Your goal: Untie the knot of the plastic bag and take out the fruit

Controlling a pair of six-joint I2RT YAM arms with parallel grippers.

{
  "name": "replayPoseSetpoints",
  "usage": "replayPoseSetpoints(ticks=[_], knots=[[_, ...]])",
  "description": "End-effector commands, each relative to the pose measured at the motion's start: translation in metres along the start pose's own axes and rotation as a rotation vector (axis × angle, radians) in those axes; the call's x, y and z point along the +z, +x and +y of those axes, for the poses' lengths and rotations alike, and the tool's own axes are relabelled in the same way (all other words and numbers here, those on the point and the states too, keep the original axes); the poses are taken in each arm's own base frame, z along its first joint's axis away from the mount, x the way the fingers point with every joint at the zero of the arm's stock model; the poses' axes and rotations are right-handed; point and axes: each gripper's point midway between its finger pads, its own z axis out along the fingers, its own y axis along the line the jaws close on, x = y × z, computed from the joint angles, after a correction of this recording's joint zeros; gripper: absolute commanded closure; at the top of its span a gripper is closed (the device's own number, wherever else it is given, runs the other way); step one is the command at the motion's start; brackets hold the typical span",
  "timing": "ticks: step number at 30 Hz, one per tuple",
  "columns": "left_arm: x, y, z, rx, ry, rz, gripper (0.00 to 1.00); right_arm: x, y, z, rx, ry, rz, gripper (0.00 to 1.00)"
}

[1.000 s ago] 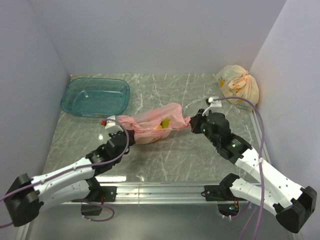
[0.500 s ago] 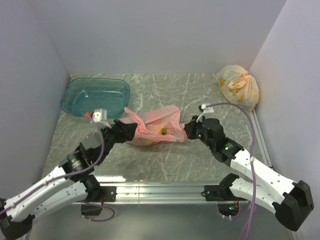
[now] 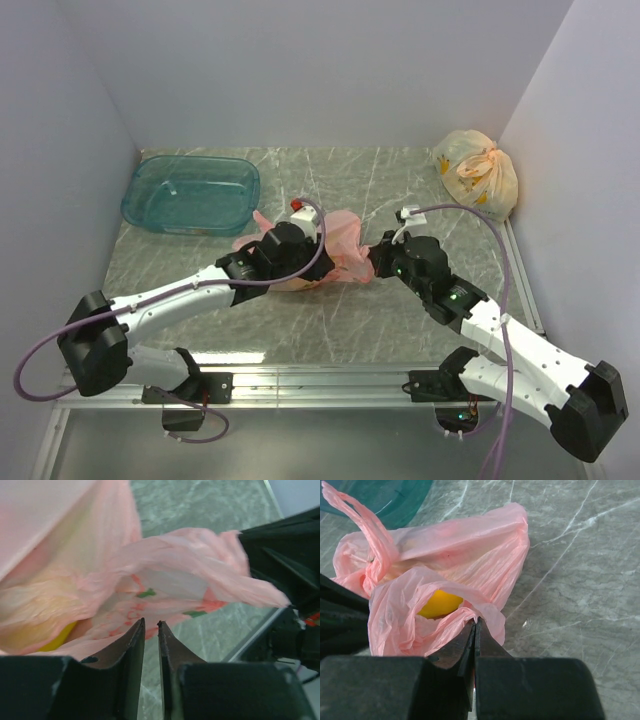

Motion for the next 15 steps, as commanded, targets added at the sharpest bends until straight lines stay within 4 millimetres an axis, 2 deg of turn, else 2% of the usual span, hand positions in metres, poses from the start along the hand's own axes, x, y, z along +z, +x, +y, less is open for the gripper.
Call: replayPoseSetpoints(ticks=[1, 4, 8, 10, 11, 13, 14, 15], knots=[[-0.011, -0.025, -0.037, 0.038, 0.171, -0.081, 0.77, -0.008, -0.032, 0.014, 0.000, -0.040, -0.083, 1.00], [-0.001, -0.019, -0.029, 0.041, 0.145, -0.086, 0.77, -0.010, -0.031, 0.016, 0.004, -0.050, -0.082, 1.00], [0.026, -0.018, -0.028, 0.051, 0.117, -0.060, 0.78, -0.010, -0.028, 0.017, 0.020, -0.060, -0.076, 1.00], [0.037, -0.017, -0.022, 0.051, 0.072, -0.054, 0.79, -0.010, -0.028, 0.017, 0.024, -0.058, -0.075, 1.00], [0.046, -0.016, -0.013, 0.055, 0.026, -0.050, 0.79, -0.010, -0.028, 0.013, 0.031, -0.041, -0.078, 1.00], [0.053, -0.010, 0.002, 0.047, -0.056, -0.032, 0.81, -0.014, -0.033, 0.011, 0.039, -0.025, -0.101, 1.00], [0.053, -0.008, 0.027, 0.025, -0.182, -0.051, 0.84, -0.015, -0.035, 0.008, 0.045, -0.010, -0.113, 1.00], [0.051, -0.005, 0.042, 0.012, -0.252, -0.056, 0.85, -0.019, -0.040, 0.004, 0.048, 0.009, -0.138, 1.00]])
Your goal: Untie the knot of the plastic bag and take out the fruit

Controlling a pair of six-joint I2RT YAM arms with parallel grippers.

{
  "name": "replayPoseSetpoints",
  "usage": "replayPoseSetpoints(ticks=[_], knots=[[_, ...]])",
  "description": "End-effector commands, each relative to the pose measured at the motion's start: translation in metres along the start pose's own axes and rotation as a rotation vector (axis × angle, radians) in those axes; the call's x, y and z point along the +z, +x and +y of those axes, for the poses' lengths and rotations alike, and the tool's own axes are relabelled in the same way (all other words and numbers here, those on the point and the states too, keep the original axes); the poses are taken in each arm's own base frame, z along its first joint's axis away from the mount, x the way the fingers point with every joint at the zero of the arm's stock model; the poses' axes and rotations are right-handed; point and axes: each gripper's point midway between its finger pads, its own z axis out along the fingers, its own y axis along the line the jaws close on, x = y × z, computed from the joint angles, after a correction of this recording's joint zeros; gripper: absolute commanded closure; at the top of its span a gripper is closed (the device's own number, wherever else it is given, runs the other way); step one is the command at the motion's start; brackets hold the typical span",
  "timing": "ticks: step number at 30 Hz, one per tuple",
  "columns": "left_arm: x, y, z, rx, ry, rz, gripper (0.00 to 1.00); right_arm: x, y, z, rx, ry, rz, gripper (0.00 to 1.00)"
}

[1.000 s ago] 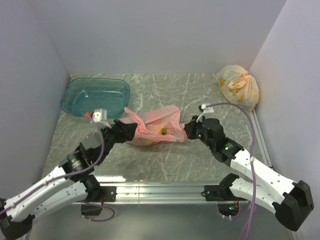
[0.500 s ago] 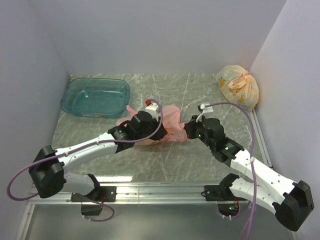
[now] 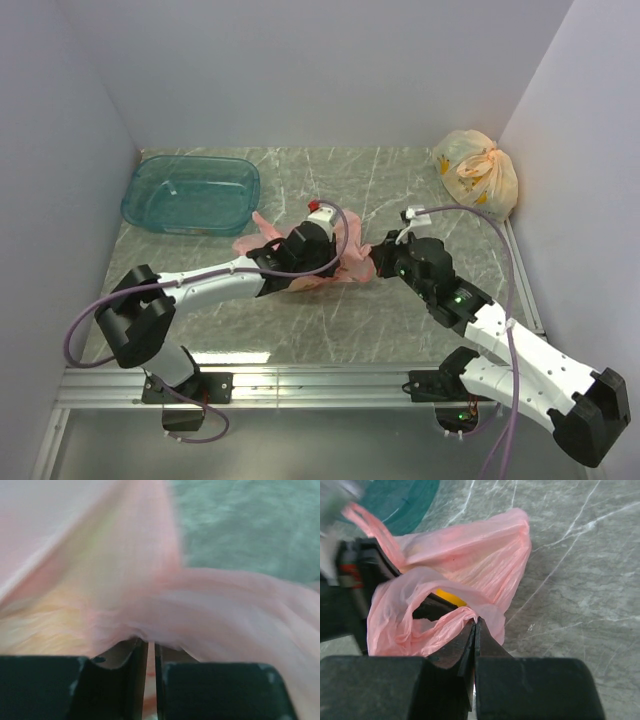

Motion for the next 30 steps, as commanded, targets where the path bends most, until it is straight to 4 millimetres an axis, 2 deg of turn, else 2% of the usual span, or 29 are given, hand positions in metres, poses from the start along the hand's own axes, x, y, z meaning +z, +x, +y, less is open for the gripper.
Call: replayPoseSetpoints(ticks=[1, 3, 5, 6, 9, 15, 19, 22, 24, 25, 26, 27, 28, 30], knots=[[-0.006, -0.019, 0.044, -0.074, -0.260, -0.106, 0.86, -0.012, -0.033, -0.002, 0.025, 0.035, -0.119, 1.00], [-0.018, -0.020, 0.086, -0.125, -0.426, -0.169, 0.86, -0.016, -0.040, -0.015, 0.031, 0.108, -0.153, 1.00], [-0.031, -0.007, 0.115, -0.192, -0.536, -0.173, 0.85, -0.020, -0.040, -0.028, 0.039, 0.174, -0.162, 1.00], [-0.039, -0.007, 0.135, -0.212, -0.615, -0.194, 0.85, -0.025, -0.045, -0.042, 0.050, 0.252, -0.194, 1.00], [-0.055, 0.015, 0.167, -0.286, -0.727, -0.192, 0.84, -0.031, -0.045, -0.061, 0.095, 0.350, -0.213, 1.00], [-0.082, 0.045, 0.202, -0.381, -0.833, -0.206, 0.82, -0.041, -0.045, -0.089, 0.153, 0.482, -0.231, 1.00], [-0.095, 0.058, 0.212, -0.416, -0.853, -0.200, 0.78, -0.045, -0.043, -0.101, 0.161, 0.528, -0.219, 1.00], [-0.108, 0.062, 0.217, -0.420, -0.863, -0.205, 0.66, -0.047, -0.044, -0.110, 0.164, 0.564, -0.208, 1.00], [-0.115, 0.053, 0.218, -0.429, -0.836, -0.240, 0.55, -0.047, -0.045, -0.116, 0.174, 0.579, -0.201, 1.00], [-0.118, 0.047, 0.214, -0.406, -0.803, -0.255, 0.40, -0.046, -0.048, -0.117, 0.168, 0.576, -0.193, 1.00], [-0.114, 0.044, 0.205, -0.392, -0.734, -0.240, 0.34, -0.042, -0.048, -0.117, 0.155, 0.568, -0.174, 0.97], [-0.109, 0.029, 0.194, -0.382, -0.656, -0.278, 0.30, -0.037, -0.047, -0.108, 0.140, 0.510, -0.140, 0.91], [-0.110, 0.022, 0.185, -0.347, -0.604, -0.281, 0.23, -0.035, -0.058, -0.100, 0.090, 0.475, -0.136, 0.74], [-0.103, 0.012, 0.165, -0.318, -0.493, -0.270, 0.19, -0.027, -0.062, -0.076, 0.048, 0.348, -0.093, 0.57]])
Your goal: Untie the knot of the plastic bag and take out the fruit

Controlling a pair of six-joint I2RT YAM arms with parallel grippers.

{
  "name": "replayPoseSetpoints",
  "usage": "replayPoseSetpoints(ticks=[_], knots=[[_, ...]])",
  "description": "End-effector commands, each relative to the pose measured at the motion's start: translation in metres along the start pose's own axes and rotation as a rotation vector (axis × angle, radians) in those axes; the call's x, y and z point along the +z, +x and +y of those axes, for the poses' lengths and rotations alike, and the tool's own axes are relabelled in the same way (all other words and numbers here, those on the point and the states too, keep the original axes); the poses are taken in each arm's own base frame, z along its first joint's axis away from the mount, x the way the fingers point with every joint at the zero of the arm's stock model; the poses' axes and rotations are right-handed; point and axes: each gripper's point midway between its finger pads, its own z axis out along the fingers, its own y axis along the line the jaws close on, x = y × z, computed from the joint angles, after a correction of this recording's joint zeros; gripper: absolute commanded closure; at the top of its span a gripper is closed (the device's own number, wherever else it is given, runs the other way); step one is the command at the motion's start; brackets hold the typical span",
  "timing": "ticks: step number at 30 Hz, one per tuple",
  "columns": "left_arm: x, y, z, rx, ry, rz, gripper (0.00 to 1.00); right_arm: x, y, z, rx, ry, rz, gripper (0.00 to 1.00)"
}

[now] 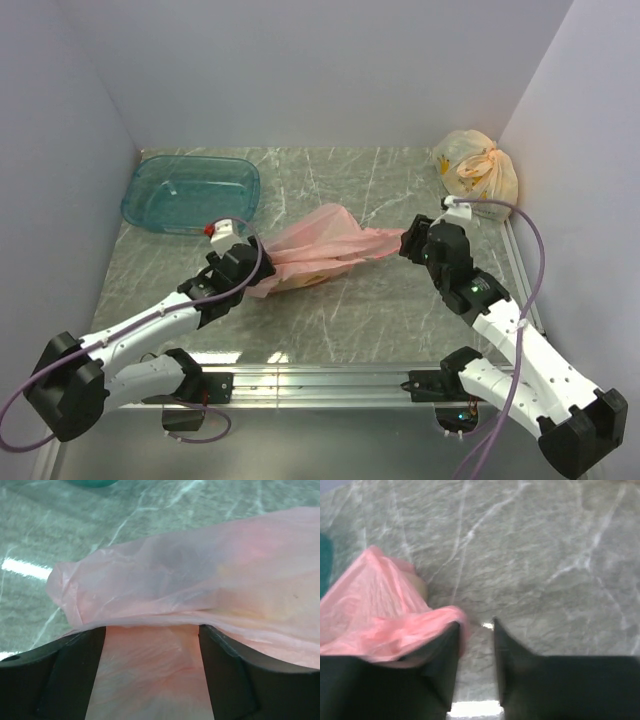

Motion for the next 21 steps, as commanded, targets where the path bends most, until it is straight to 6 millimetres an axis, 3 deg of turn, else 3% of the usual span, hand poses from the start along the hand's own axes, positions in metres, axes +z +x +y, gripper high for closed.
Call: replayPoseSetpoints(ticks=[1, 4, 13, 14, 16, 17, 18, 21], knots=[[-0.006, -0.008, -0.028, 0.088, 0.153, 0.012, 0.18, -0.014, -0.040, 0.037, -0.104, -0.170, -0.055, 0.36], [-0.007, -0.006, -0.047, 0.115, 0.215, 0.034, 0.16, -0.039, -0.059, 0.067, -0.184, -0.334, -0.109, 0.12], [-0.004, 0.009, -0.075, 0.240, 0.257, 0.071, 0.04, -0.097, -0.087, 0.129, -0.592, -0.574, -0.150, 0.09], [-0.006, 0.010, -0.077, 0.247, 0.263, 0.071, 0.04, -0.096, -0.072, 0.144, -0.649, -0.659, -0.097, 0.08], [-0.007, 0.011, -0.078, 0.252, 0.266, 0.070, 0.03, -0.094, -0.059, 0.155, -0.763, -0.715, -0.039, 0.08], [-0.007, 0.012, -0.077, 0.257, 0.262, 0.071, 0.03, -0.079, -0.042, 0.162, -0.817, -0.719, 0.025, 0.08], [-0.007, 0.012, -0.076, 0.261, 0.260, 0.071, 0.03, -0.078, -0.031, 0.169, -0.855, -0.747, 0.049, 0.08], [-0.008, 0.011, -0.074, 0.270, 0.257, 0.062, 0.02, -0.052, -0.007, 0.181, -0.945, -0.758, 0.100, 0.07]])
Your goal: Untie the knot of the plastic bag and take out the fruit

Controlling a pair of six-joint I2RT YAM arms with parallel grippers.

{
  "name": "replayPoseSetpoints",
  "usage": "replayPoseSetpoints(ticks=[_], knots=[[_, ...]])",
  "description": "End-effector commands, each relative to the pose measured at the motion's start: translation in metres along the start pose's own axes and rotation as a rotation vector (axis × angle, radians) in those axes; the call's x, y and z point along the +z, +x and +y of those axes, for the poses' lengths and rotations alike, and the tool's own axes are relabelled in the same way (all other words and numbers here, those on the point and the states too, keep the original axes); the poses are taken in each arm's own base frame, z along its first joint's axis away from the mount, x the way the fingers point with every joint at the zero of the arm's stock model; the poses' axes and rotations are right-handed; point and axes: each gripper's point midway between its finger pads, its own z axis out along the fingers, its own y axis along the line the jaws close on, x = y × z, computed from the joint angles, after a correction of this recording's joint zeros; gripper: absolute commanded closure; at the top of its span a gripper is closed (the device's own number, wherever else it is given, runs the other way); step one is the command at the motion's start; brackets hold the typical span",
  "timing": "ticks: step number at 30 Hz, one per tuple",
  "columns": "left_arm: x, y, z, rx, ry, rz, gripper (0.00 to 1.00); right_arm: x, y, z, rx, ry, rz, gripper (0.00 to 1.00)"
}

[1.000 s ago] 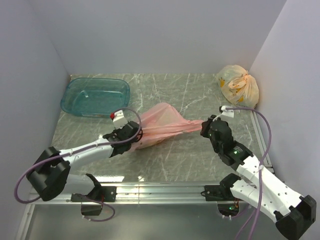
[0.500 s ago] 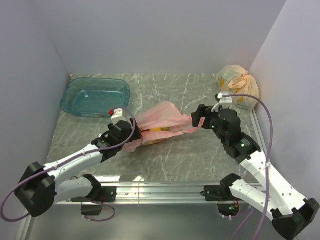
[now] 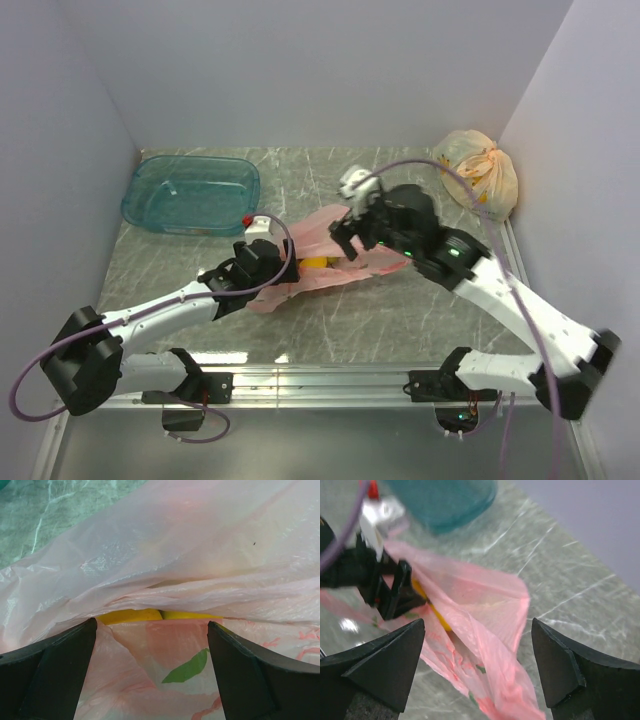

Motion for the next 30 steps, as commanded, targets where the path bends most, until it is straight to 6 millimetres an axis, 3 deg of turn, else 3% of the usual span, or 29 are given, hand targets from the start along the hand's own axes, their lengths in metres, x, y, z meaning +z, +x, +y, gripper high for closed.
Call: replayPoseSetpoints(ticks=[1, 2, 4, 5, 9, 11, 14, 15, 18, 21, 24, 30], knots=[[-0.005, -0.021, -0.012, 0.010, 0.036, -0.060, 0.02, 0.036, 0.041, 0.017, -0.169, -0.110, 0.155, 0.07], [-0.006, -0.020, -0.015, 0.012, 0.049, -0.057, 0.02, 0.052, 0.055, 0.019, -0.183, -0.120, 0.207, 0.07], [-0.006, -0.019, -0.017, 0.025, 0.062, -0.050, 0.03, 0.067, 0.063, 0.020, -0.221, -0.124, 0.250, 0.06], [-0.007, -0.018, -0.019, 0.033, 0.068, -0.046, 0.03, 0.081, 0.080, 0.022, -0.232, -0.132, 0.312, 0.07], [-0.008, -0.010, -0.015, 0.059, 0.045, -0.029, 0.04, 0.104, 0.104, 0.029, -0.264, -0.123, 0.419, 0.07], [-0.008, -0.005, -0.013, 0.063, 0.043, -0.020, 0.04, 0.116, 0.110, 0.023, -0.269, -0.072, 0.410, 0.09], [-0.010, 0.015, -0.011, 0.054, 0.058, 0.025, 0.05, 0.133, 0.118, 0.005, -0.255, 0.030, 0.411, 0.35], [-0.010, 0.020, -0.011, 0.055, 0.064, 0.038, 0.05, 0.136, 0.116, -0.003, -0.230, 0.058, 0.406, 0.61], [-0.013, 0.041, -0.006, 0.061, 0.049, 0.085, 0.06, 0.148, 0.103, -0.034, -0.054, 0.122, 0.335, 1.00], [-0.015, 0.058, 0.002, 0.083, 0.021, 0.117, 0.07, 0.157, 0.086, -0.059, 0.153, 0.161, 0.278, 1.00], [-0.017, 0.069, 0.004, 0.119, -0.007, 0.132, 0.07, 0.168, 0.086, -0.076, 0.335, 0.204, 0.272, 1.00], [-0.022, 0.098, 0.013, 0.173, -0.075, 0.189, 0.07, 0.188, 0.120, -0.089, 0.559, 0.215, 0.338, 1.00]])
